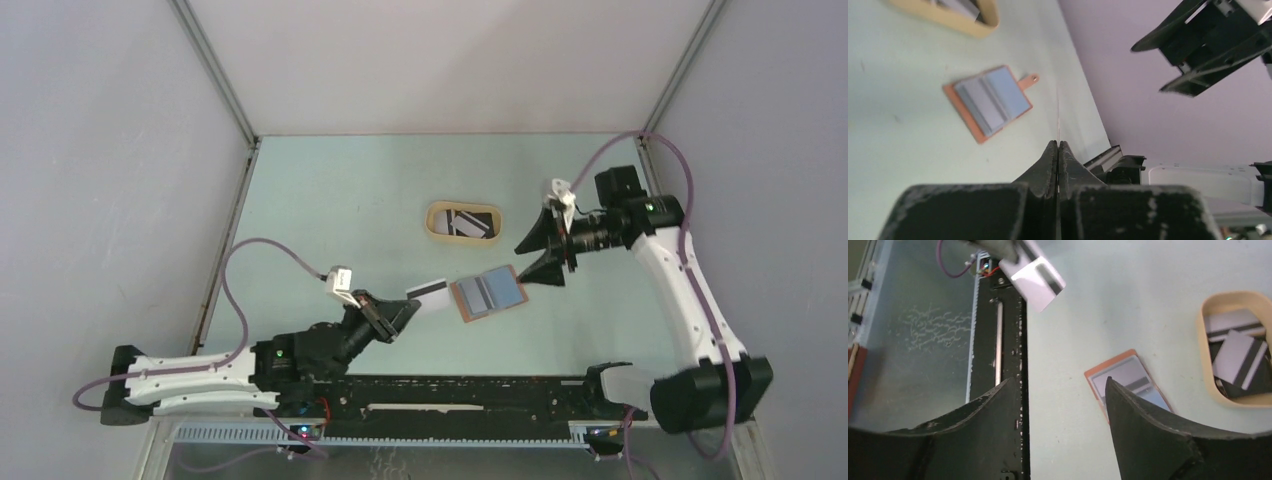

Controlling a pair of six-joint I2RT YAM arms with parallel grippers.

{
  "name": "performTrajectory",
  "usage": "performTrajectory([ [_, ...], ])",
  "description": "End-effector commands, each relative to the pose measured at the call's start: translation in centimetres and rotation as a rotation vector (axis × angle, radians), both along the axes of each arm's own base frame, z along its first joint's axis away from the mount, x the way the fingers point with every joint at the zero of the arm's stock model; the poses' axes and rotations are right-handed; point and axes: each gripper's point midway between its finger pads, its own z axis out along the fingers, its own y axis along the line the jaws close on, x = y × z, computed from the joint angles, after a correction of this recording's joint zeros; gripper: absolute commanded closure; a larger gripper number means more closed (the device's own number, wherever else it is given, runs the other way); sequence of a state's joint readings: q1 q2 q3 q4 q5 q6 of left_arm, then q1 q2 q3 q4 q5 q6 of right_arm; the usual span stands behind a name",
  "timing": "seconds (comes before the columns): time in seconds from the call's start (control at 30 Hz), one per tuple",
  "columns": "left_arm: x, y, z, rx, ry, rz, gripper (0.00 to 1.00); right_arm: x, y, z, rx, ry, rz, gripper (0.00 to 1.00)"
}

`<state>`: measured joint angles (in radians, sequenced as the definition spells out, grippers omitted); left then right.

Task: Put the credit cards into the card holder
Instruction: Insert the credit card into the card holder.

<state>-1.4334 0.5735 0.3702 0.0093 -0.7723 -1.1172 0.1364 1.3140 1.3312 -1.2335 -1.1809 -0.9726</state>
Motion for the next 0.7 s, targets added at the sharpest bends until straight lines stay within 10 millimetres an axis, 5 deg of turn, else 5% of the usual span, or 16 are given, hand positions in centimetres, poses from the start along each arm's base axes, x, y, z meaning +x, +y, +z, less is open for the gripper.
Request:
performTrajectory([
  [0.0,-0.8,0.0,2.0,0.267,-0.391,-0.205,1.0,-4.7,0.7,0.7,0.143,-0.096,0.112,0.22],
  [0.2,-2.7,-2.0,3.0,0.272,-0.623,-0.353,1.0,-7.4,-0.8,-0.5,0.132,-0.215,0.047,0.01],
  [0.43,-5.0,-5.5,4.4,0.338,-0.867,-0.544,1.0,-8.1,-2.2,0.3,0.142,-0.263,-0.102,0.0],
  [0.67,-4.4,-8.8,5.3,0.445,-0.901,-0.615,1.0,-8.6,-1.3,0.7,0.142,-0.257,-0.031,0.0],
])
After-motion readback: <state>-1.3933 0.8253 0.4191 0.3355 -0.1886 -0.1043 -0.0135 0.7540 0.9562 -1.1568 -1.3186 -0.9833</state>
